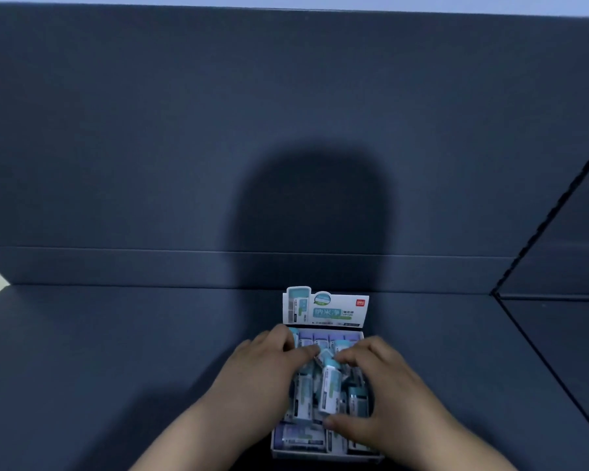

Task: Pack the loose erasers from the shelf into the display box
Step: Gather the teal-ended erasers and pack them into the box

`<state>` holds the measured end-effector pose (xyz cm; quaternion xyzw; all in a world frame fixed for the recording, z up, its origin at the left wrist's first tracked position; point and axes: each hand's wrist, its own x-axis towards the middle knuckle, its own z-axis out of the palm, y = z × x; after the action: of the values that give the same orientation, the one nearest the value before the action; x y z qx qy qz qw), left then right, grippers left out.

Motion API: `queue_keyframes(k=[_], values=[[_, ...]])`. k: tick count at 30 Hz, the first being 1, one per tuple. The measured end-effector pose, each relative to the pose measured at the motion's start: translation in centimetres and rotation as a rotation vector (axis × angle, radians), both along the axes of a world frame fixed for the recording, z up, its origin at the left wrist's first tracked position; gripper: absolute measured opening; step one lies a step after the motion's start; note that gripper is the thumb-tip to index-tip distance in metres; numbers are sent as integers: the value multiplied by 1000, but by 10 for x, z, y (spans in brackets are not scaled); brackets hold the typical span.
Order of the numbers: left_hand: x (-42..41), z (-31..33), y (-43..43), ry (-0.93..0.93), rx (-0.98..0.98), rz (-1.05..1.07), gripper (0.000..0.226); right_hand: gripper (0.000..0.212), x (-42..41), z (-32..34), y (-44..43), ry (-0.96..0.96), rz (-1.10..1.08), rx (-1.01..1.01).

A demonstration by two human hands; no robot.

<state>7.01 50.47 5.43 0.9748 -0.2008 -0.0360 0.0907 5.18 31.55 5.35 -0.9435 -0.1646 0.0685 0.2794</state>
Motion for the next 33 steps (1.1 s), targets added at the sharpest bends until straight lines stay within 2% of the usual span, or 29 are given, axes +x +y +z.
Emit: queue_keyframes(k=[5,8,14,22,26,29,33], values=[[3,-4,4,24,-87,35,74,59,0,2,1,31,32,-1],[6,-3,2,3,-42,71,64,62,-2,8,0,27,24,-27],[9,-5,1,35,-23,4,48,58,-4,13,-2,19,-25,6],[10,5,-4,57,14,-28,60,50,2,4,-1,33,20,37],[12,8,-5,22,115,4,55,59,7,1,-1,10,9,36],[13,7,-5,1,194,72,64,62,7,2,-1,20,0,36],[9,6,-8,13,167,62,67,60,9,5,-3,36,-6,63]])
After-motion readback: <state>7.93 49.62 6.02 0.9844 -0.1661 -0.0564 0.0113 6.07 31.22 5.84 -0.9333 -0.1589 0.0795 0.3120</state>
